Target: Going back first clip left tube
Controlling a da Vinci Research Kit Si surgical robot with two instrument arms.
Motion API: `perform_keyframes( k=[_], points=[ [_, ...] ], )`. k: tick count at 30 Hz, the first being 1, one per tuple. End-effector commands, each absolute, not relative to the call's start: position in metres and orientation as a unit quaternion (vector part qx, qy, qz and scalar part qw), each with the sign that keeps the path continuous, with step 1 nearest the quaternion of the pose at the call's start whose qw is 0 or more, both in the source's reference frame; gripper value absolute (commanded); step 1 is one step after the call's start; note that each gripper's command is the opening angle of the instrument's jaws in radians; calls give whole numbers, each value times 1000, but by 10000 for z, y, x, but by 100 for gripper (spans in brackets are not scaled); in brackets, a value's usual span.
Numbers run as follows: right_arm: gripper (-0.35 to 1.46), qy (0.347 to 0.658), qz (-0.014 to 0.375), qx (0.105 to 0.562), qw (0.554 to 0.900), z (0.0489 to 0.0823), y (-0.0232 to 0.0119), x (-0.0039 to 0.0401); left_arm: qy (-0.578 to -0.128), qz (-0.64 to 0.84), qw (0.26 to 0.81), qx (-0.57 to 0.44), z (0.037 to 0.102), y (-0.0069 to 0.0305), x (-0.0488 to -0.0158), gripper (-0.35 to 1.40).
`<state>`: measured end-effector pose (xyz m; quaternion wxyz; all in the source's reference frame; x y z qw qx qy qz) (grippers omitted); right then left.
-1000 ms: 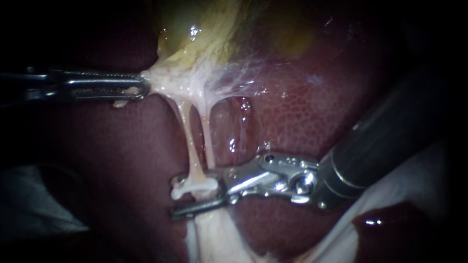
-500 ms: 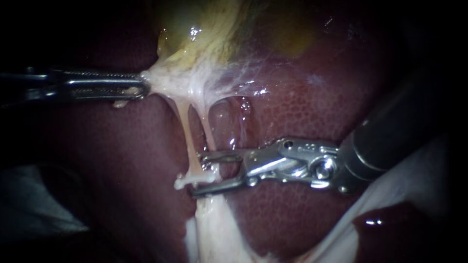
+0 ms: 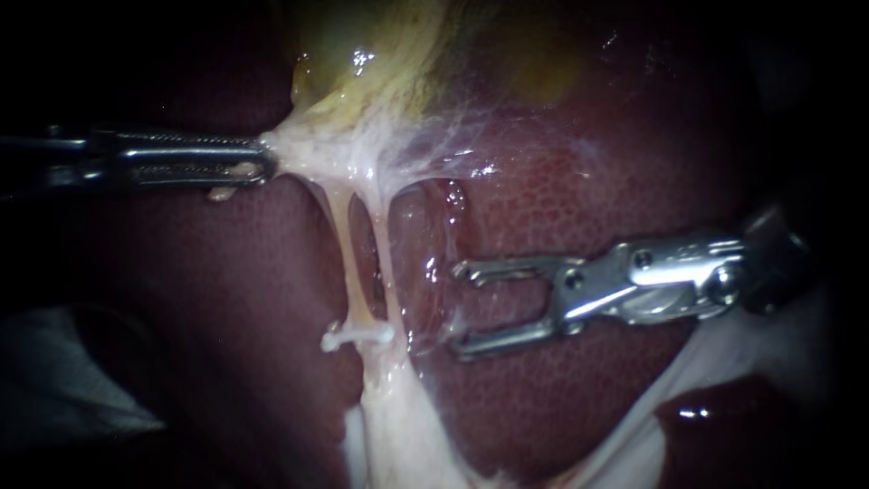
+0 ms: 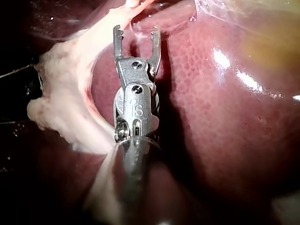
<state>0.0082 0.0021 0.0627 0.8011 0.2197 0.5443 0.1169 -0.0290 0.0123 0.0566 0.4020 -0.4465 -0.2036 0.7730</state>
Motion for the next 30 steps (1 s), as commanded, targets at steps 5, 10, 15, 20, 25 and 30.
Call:
perform_keyframes(
  k=[5, 10, 15, 20, 25, 30],
  points=[
    [50, 542, 106, 197, 810, 614, 33, 53, -204, 773, 402, -447, 565, 123, -290, -35],
    [50, 536, 101, 194, 815, 609, 36, 42, -204, 773, 402, -447, 565, 123, -290, -35],
    [50, 527, 96, 197, 821, 607, 34, 42, -200, 774, 402, -447, 572, 118, -296, -35],
    [50, 526, 94, 199, 821, 607, 33, 39, -193, 775, 404, -446, 587, 112, -315, -35],
    [50, 524, 92, 202, 823, 606, 32, 37, -192, 774, 403, -449, 602, 108, -331, -35],
    [50, 523, 90, 203, 823, 604, 31, 37, -192, 778, 401, -445, 619, 108, -340, -35]
  ],
)
